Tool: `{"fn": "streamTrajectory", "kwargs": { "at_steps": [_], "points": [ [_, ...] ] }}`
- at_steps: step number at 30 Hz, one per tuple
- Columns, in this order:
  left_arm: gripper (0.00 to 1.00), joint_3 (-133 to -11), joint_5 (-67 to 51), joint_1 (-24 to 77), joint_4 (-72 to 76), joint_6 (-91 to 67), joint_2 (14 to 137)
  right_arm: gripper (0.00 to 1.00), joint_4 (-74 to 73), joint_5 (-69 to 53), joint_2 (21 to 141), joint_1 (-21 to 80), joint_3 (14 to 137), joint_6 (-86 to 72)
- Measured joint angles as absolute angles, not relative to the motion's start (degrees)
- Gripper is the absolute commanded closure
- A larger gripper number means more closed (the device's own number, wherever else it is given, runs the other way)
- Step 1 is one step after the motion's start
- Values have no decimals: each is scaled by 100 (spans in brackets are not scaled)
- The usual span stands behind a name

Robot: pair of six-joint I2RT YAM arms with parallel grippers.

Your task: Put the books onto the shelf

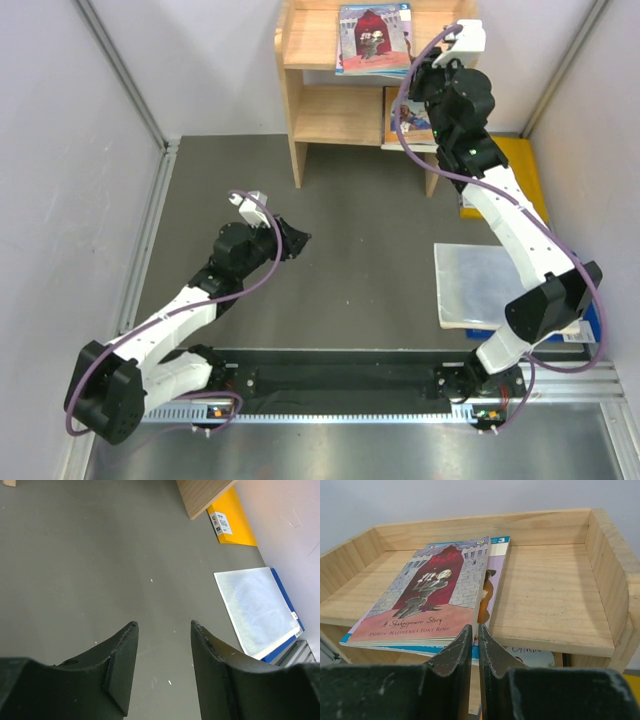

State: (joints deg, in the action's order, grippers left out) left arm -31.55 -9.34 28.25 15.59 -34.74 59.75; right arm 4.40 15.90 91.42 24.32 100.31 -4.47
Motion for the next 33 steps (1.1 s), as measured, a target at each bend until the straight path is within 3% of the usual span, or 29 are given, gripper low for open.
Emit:
{"fn": "streamTrajectory", "kwargs": {
  "at_steps": [33],
  "points": [
    [48, -2932, -849, 2825, 1496, -3476, 5787, 91, 469, 1474, 9415, 2333, 10200, -709]
  ]
}}
